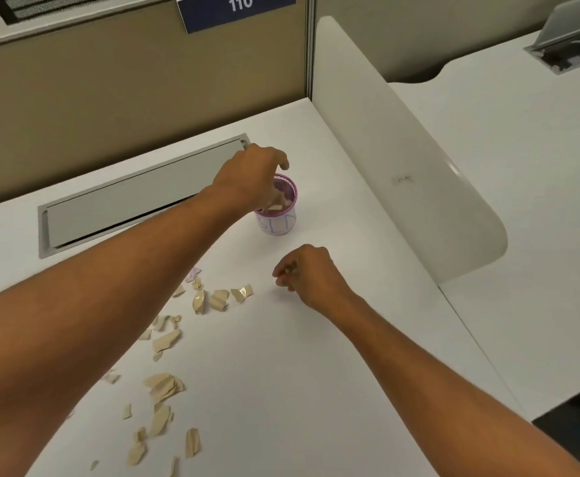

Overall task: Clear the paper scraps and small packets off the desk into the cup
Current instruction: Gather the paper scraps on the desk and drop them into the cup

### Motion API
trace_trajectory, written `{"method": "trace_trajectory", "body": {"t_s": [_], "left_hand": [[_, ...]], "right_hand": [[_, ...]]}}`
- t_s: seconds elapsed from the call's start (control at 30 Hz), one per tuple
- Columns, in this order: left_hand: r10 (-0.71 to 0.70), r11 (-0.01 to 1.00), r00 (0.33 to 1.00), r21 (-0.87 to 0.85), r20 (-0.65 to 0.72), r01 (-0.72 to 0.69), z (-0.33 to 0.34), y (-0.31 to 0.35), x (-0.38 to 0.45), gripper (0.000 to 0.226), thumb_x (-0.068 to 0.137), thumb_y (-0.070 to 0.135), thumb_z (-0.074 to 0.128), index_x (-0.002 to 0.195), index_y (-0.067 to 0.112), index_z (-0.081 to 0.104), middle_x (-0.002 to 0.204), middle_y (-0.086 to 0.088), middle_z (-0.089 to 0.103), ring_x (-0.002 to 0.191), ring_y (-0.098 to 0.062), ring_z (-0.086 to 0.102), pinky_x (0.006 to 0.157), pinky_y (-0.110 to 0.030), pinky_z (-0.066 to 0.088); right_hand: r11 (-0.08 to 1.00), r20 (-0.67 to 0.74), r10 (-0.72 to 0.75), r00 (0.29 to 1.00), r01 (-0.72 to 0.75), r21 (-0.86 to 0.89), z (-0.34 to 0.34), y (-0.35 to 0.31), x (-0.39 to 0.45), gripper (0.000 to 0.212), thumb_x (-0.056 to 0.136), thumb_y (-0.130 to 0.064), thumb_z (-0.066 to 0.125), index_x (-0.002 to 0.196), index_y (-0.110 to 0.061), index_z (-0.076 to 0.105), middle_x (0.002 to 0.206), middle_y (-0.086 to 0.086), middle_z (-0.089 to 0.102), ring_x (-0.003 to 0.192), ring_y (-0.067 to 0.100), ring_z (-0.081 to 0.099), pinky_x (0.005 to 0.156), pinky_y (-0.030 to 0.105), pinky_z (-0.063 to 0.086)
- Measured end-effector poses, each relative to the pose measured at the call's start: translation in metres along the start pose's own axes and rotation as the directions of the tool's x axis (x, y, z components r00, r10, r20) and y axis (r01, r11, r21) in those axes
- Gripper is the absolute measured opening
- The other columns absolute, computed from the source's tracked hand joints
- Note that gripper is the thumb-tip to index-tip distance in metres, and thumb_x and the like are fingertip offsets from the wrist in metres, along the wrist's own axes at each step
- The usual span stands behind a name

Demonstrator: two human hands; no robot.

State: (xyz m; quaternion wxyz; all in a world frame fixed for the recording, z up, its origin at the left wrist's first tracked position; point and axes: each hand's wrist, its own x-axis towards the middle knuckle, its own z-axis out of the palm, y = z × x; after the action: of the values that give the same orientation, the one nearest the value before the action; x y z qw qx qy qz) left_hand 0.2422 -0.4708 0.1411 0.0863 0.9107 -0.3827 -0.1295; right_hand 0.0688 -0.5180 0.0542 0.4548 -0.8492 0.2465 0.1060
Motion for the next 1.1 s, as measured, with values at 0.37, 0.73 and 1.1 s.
{"method": "trace_trajectory", "body": {"t_s": [0.37, 0.73, 1.1], "left_hand": [[-0.217, 0.920, 0.886, -0.388, -0.410, 0.046, 0.050, -0.035, -0.098, 0.009, 0.099, 0.022, 0.068, 0.105, 0.019, 0.075, 0.093, 0.004, 0.074, 0.085, -0.018, 0.066, 0.083, -0.036, 0.054], [-0.105, 0.941, 0.937, -0.337, -0.332, -0.014, 0.154, -0.029, -0.253, 0.023, 0.090, 0.013, 0.081, 0.110, 0.022, 0.076, 0.122, -0.001, 0.067, 0.119, -0.025, 0.059, 0.092, -0.043, 0.055], [-0.355, 0.890, 0.847, -0.420, -0.397, 0.176, 0.150, -0.062, -0.318, 0.025, 0.083, -0.001, 0.085, 0.101, 0.015, 0.080, 0.112, -0.003, 0.068, 0.115, -0.028, 0.059, 0.090, -0.043, 0.057]], "right_hand": [[0.974, -0.296, -0.224, 0.928, 0.216, -0.061, -0.077, -0.045, 0.047, 0.017, 0.083, -0.001, 0.073, 0.087, -0.017, 0.080, 0.086, 0.005, 0.076, 0.075, 0.016, 0.071, 0.083, 0.035, 0.061], [0.880, -0.087, -0.361, 0.928, 0.309, -0.361, -0.080, -0.075, 0.081, 0.029, 0.083, -0.004, 0.078, 0.105, -0.022, 0.081, 0.114, 0.005, 0.074, 0.096, 0.022, 0.070, 0.077, 0.029, 0.057], [0.815, -0.169, -0.445, 0.880, 0.319, -0.483, -0.069, -0.072, 0.081, 0.015, 0.086, -0.008, 0.075, 0.100, -0.012, 0.079, 0.105, 0.009, 0.075, 0.094, 0.025, 0.070, 0.083, 0.037, 0.060]]}}
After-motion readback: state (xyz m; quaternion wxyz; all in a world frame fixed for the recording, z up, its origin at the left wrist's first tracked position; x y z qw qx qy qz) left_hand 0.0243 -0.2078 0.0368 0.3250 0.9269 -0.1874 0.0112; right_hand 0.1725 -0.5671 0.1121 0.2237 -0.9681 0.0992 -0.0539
